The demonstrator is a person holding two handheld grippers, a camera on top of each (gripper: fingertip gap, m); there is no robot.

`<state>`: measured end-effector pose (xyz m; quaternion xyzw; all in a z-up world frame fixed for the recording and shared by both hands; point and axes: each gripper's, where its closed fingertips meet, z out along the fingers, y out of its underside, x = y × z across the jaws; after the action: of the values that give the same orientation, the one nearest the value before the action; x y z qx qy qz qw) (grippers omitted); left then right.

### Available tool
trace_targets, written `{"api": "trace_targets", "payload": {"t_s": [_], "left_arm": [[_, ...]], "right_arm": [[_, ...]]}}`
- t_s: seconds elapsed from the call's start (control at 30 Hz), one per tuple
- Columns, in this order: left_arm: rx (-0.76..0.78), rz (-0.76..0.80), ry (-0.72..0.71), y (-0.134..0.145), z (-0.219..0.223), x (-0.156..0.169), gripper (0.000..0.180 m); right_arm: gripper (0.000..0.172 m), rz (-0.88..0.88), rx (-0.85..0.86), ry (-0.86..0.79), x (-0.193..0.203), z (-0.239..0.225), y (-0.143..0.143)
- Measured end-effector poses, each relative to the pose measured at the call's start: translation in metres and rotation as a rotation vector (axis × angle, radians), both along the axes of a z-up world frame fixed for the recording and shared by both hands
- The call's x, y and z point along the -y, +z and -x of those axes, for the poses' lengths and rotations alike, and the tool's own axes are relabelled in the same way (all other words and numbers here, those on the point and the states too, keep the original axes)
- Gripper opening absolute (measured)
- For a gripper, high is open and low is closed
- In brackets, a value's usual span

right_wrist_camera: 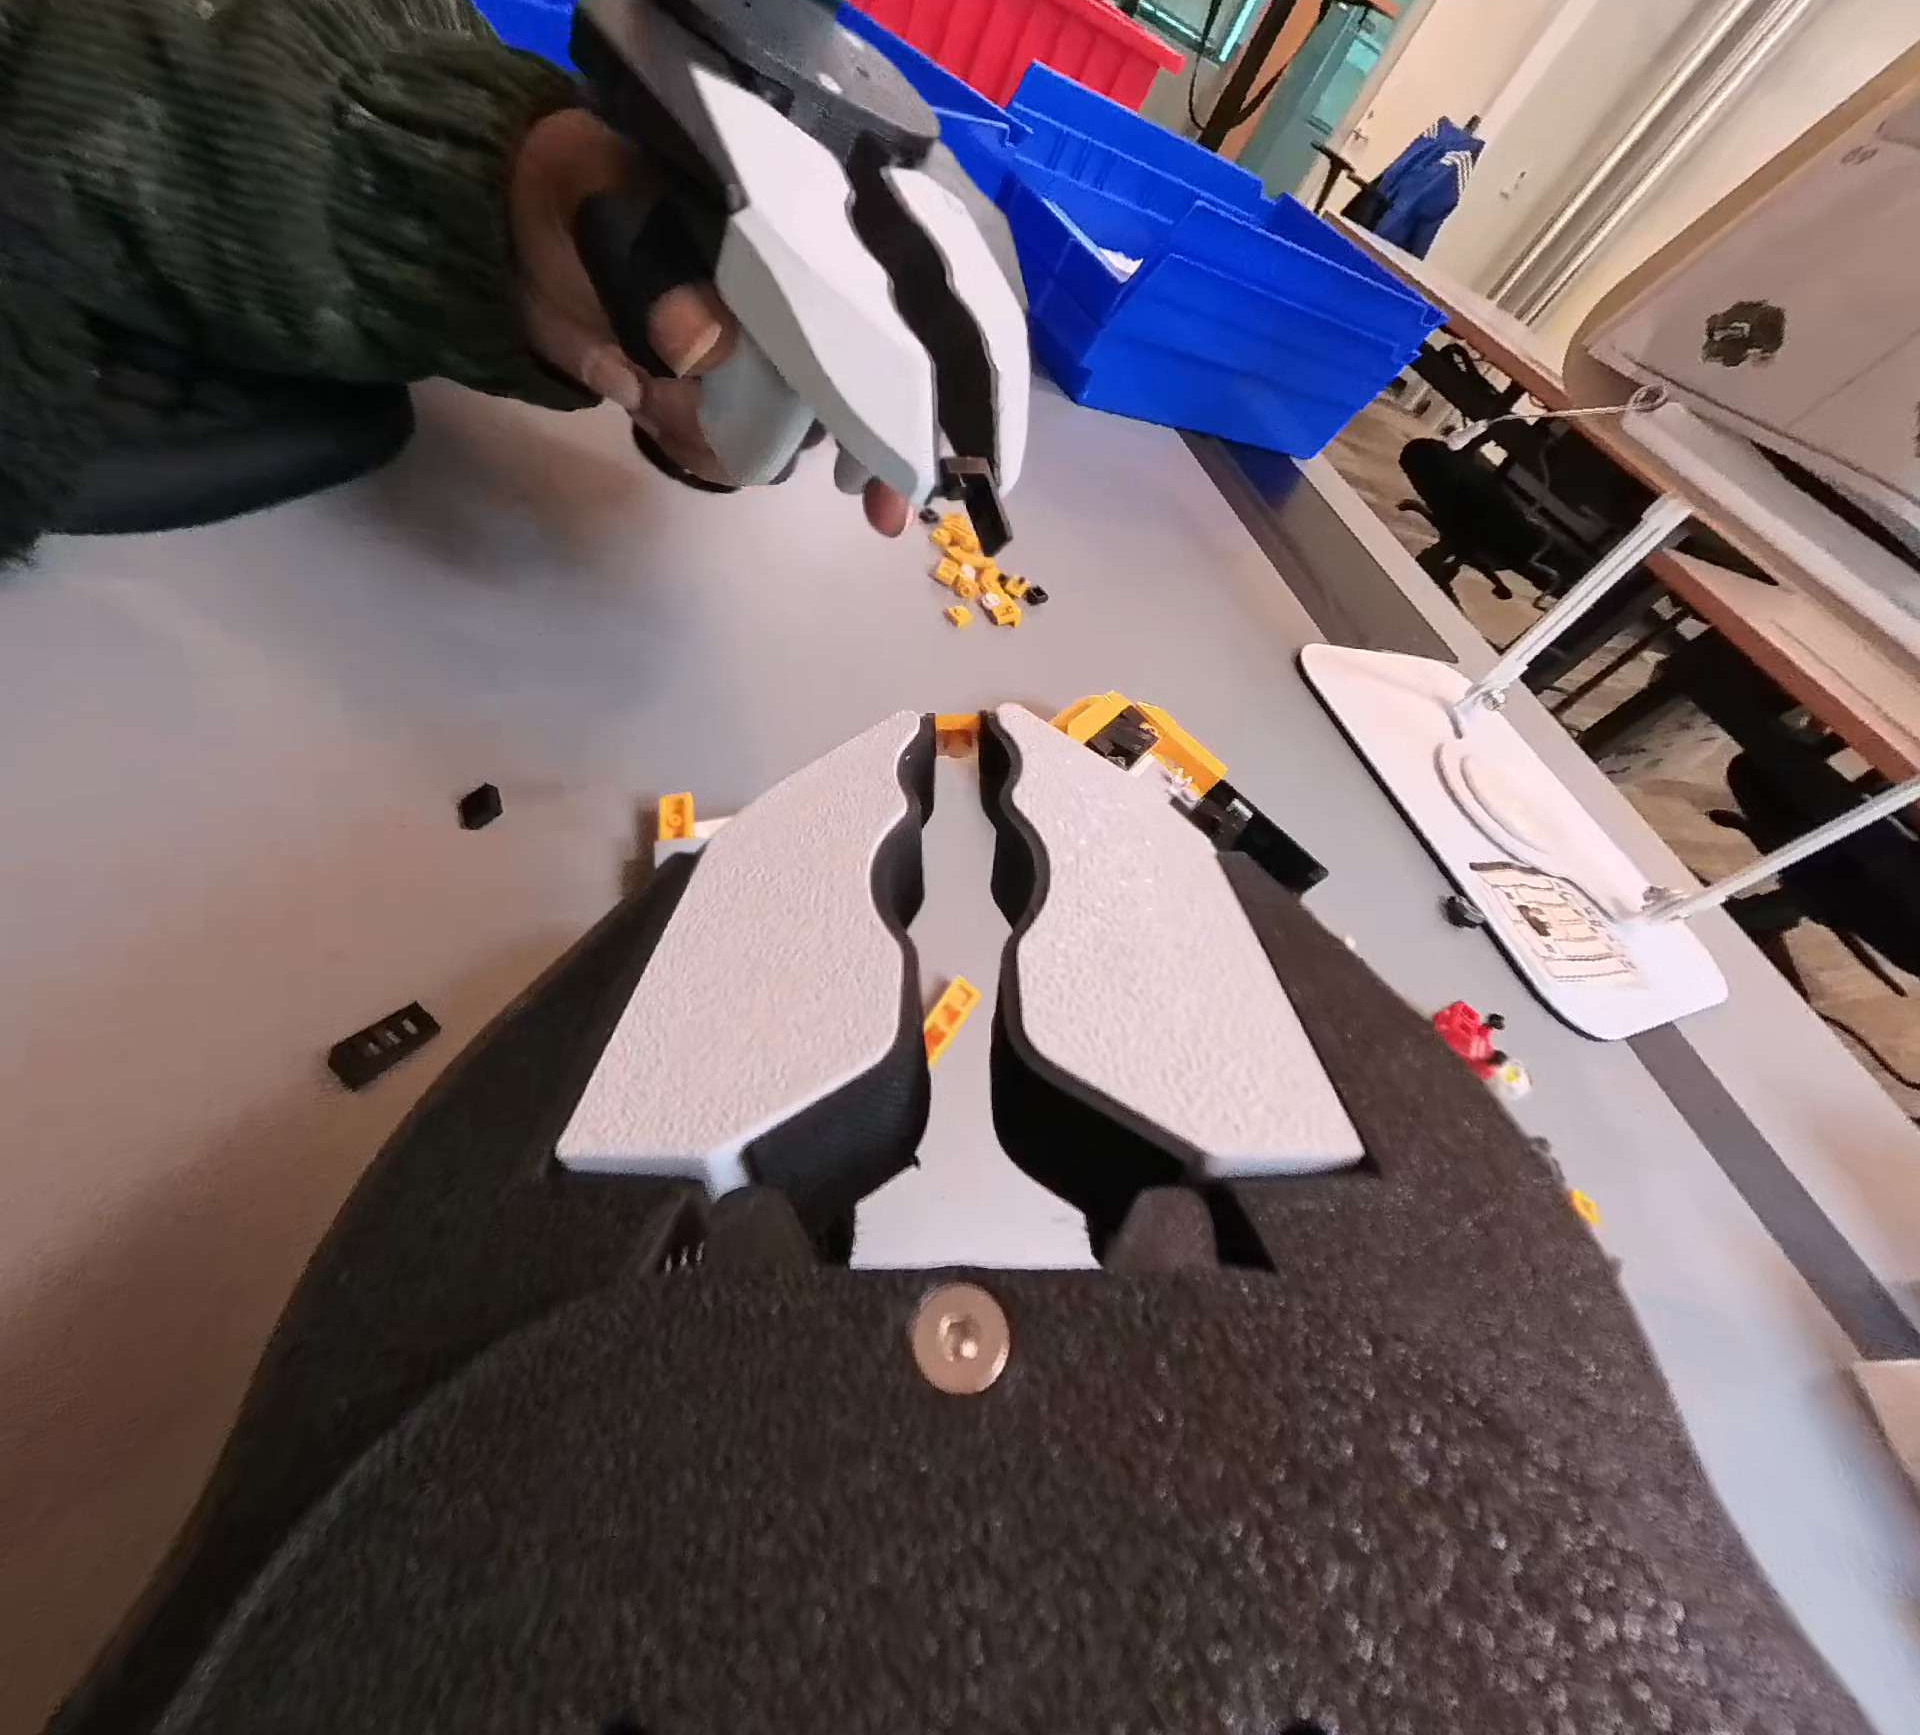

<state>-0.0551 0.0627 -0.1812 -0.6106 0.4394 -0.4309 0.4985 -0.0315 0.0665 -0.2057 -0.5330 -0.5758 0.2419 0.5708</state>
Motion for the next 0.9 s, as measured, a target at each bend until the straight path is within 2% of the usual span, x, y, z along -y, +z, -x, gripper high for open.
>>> {"api": "trace_targets", "payload": {"t_s": [0.2, 0.43, 0.63, 0.9], "left_arm": [[-0.103, -0.323, 0.050, 0.014, -0.003, 0.012, 0.012], [-0.164, -0.447, 0.079, 0.020, -0.005, 0.017, 0.012], [-0.286, -0.416, 0.142, 0.012, -0.004, 0.009, 0.012], [-0.251, -0.195, 0.164, 0.011, -0.001, 0.002, 0.012]], "right_arm": [[0.008, 0.103, -0.088, 0.012, 0.000, -0.001, 0.011], [0.008, 0.139, -0.111, 0.009, -0.002, -0.001, 0.013], [0.008, 0.157, -0.100, 0.005, -0.004, 0.000, 0.008], [0.008, 0.175, -0.083, -0.011, -0.007, -0.001, 0.002]]}}
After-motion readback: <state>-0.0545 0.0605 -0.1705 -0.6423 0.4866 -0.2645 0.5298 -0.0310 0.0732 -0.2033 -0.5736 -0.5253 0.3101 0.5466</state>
